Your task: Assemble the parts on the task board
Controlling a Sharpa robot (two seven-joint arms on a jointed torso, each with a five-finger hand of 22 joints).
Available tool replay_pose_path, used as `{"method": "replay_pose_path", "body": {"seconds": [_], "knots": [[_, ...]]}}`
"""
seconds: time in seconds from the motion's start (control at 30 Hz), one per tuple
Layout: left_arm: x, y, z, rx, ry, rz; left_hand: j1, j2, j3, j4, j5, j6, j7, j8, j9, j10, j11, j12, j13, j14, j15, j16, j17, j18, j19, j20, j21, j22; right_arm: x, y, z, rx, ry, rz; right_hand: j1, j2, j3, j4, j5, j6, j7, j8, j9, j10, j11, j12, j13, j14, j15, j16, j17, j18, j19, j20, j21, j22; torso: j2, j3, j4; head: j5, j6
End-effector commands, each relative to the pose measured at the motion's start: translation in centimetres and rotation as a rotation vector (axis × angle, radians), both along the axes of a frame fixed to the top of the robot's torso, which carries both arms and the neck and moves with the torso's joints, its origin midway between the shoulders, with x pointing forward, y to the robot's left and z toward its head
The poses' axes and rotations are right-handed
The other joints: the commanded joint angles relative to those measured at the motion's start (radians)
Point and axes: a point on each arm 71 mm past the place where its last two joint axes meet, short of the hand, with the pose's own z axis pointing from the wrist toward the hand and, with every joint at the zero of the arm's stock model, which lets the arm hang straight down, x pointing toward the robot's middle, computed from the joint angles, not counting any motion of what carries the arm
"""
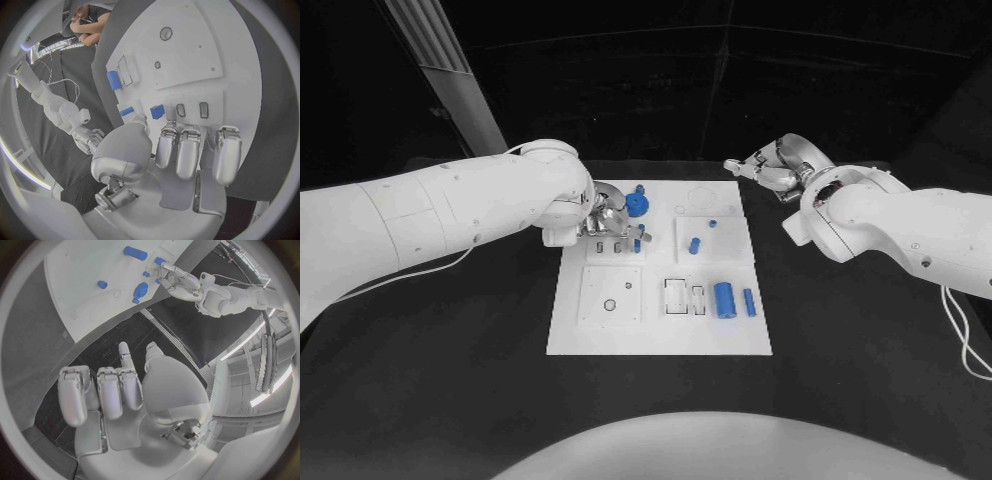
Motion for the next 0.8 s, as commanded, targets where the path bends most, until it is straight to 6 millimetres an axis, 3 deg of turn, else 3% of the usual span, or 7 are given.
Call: {"method": "replay_pose_path", "body": {"seconds": [0.03,0.23,0.53,0.6,0.8], "knots": [[-0.07,-0.13,-0.02,0.012,0.004,-0.007,0.015,0.002,-0.005,-0.001,0.005,0.007,-0.003,-0.005,0.003,0.106,-0.007,0.002,0.263,0.106,-0.008,-0.005,0.263,-0.001,0.083,-0.005,0.003,0.255,0.02,0.06,0.02,-0.008,0.005,0.006,0.011,0.001,-0.006,-0.002,0.005,-0.007,-0.003,0.006,0.001,0.106,-0.005,0.002,0.262,0.104,-0.007,0.002,0.263,-0.007,0.105,-0.008,0.003,0.263,0.000,-0.0004,0.0022,-0.002,-0.003],[-0.09,-0.16,-0.06,0.018,0.006,-0.005,0.028,0.007,-0.002,-0.001,0.012,0.009,-0.004,-0.008,0.011,0.106,-0.008,0.002,0.263,0.106,-0.009,-0.005,0.263,-0.001,0.083,-0.006,0.002,0.255,0.02,0.16,-0.01,-0.008,0.010,0.008,0.011,0.001,-0.006,-0.002,0.005,-0.007,-0.003,0.006,0.001,0.106,-0.005,0.002,0.262,0.104,-0.007,0.002,0.263,-0.007,0.105,-0.008,0.003,0.263,0.000,0.0012,-0.0003,0.001,-0.003],[-0.14,-0.38,-0.13,0.021,0.011,-0.011,0.034,0.009,-0.001,0.000,0.019,0.007,-0.004,-0.013,0.016,0.106,-0.008,0.002,0.263,0.106,-0.009,-0.005,0.263,0.000,0.078,-0.007,0.000,0.253,0.03,0.30,-0.07,-0.012,0.016,0.008,0.011,0.001,-0.006,-0.002,0.005,-0.007,-0.003,0.006,0.001,0.106,-0.005,0.002,0.262,0.104,-0.007,0.002,0.263,-0.007,0.105,-0.008,0.003,0.263,0.000,0.0004,-0.0003,-0.002,-0.004],[-0.15,-0.41,-0.15,0.021,0.013,-0.013,0.041,0.009,-0.001,0.000,0.033,0.006,-0.005,-0.017,0.021,0.106,-0.008,0.002,0.263,0.106,-0.010,-0.005,0.263,0.000,0.078,-0.007,0.000,0.253,0.03,0.30,-0.08,-0.013,0.017,0.008,0.011,0.001,-0.006,-0.002,0.005,-0.007,-0.003,0.006,0.001,0.106,-0.005,0.002,0.262,0.104,-0.007,0.002,0.263,-0.007,0.105,-0.008,0.003,0.263,0.000,0.0005,-0.0006,-0.002,-0.004],[-0.07,-0.40,-0.21,0.019,0.014,-0.013,0.067,0.005,-0.001,0.000,0.115,0.009,-0.007,-0.037,0.048,0.106,-0.011,0.002,0.263,0.106,-0.012,-0.005,0.263,0.001,0.077,-0.009,-0.001,0.253,0.03,0.24,-0.11,-0.016,0.021,0.004,0.012,0.002,-0.008,-0.001,0.005,-0.009,-0.002,0.006,0.001,0.106,-0.005,0.002,0.262,0.104,-0.007,0.002,0.263,-0.007,0.105,-0.008,0.003,0.263,0.000,0.0006,0.0004,-0.005,-0.007]]}}
